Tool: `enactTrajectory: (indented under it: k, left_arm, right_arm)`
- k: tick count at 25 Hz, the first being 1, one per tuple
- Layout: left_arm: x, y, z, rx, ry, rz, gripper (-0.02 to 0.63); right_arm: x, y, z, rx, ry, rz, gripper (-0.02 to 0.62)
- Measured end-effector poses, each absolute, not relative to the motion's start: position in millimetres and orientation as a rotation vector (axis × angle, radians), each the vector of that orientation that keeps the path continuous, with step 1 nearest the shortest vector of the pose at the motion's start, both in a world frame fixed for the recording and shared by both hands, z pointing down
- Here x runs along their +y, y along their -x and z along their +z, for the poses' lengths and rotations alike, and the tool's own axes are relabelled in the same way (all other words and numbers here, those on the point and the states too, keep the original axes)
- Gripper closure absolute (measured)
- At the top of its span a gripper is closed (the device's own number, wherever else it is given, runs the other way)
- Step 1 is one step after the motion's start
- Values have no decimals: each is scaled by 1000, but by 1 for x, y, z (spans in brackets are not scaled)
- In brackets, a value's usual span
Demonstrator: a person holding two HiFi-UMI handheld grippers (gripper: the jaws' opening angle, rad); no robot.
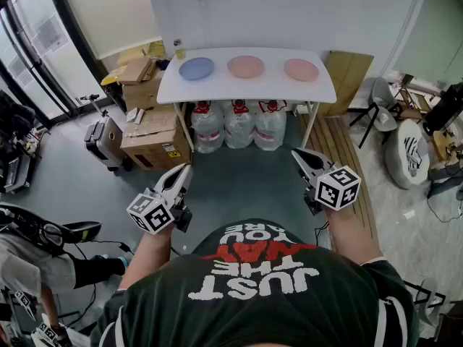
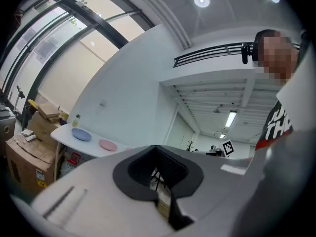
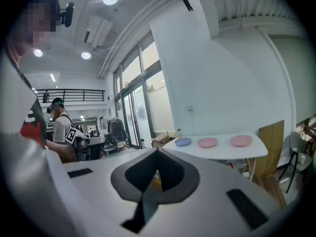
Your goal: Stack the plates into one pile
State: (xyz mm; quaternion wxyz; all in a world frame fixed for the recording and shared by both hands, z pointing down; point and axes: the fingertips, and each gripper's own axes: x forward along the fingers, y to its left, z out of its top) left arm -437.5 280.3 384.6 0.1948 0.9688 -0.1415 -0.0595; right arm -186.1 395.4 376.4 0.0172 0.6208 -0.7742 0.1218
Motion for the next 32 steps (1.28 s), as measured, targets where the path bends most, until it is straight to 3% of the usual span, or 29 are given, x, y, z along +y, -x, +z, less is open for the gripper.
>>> enactTrajectory:
  k: [14,26,32]
  left_arm:
    - [287,403,379,-406,-2707,-133,606]
    - [305,321,394,-420,-2640,-123,606]
    - [253,293,418,-405,-2602,-87,606]
  right_arm:
    - [398,163,368,-2452,-1878,372,592]
    - [434,99,385,-2493,-1830,434,591]
    - [386,73,411,-2462,-1821,484,591]
